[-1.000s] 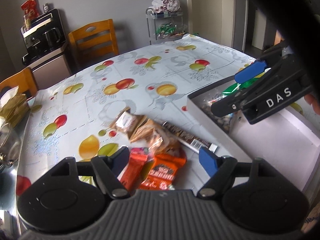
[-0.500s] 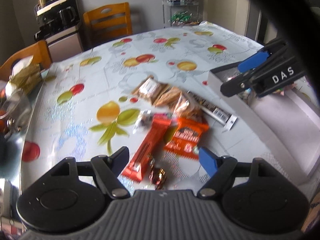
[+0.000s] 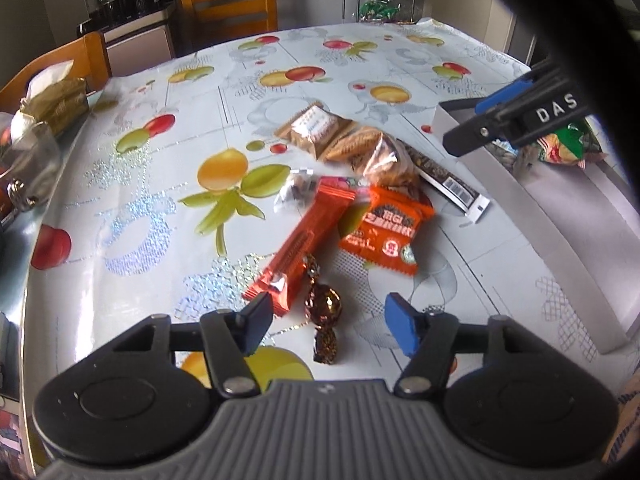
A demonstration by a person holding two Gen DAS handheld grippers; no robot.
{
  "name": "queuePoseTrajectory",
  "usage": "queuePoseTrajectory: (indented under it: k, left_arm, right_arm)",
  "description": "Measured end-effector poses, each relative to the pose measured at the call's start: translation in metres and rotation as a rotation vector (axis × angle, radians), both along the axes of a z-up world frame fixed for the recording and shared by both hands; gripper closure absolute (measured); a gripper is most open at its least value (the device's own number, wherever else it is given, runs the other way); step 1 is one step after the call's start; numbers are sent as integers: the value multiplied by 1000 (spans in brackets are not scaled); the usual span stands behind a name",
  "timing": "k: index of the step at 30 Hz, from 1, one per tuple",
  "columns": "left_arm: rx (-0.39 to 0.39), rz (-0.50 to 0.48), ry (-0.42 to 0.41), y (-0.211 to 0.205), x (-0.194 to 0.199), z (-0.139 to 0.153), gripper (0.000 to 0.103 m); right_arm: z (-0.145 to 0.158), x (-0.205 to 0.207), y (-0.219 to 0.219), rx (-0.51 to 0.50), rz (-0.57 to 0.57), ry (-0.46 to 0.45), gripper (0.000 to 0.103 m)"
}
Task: Organize snacks
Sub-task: 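Move the left tool to the brown wrapped candy and grasp it, then grasp the dark chocolate bar with the right tool while the left holds the candy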
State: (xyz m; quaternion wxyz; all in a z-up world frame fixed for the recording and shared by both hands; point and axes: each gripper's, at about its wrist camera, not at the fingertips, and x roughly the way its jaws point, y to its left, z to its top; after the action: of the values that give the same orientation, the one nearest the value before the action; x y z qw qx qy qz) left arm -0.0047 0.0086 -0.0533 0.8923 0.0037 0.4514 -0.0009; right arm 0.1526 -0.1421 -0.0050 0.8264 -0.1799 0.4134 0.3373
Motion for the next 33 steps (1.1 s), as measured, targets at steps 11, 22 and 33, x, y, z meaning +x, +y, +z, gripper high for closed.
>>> queuePoseTrajectory:
  k: [11,22,33]
  left_arm:
    - [-39,9,28,2,7,-11,51]
    - [-62,9,44,7,15,-18,67]
    - [-44,-5,47,7,23,-18,72]
  right_arm:
    - [-14,9,17,-62,57,-1,49]
    - [-25,25,19,-92,37,15,50]
    - [-37,43,22,-88,14,59,53]
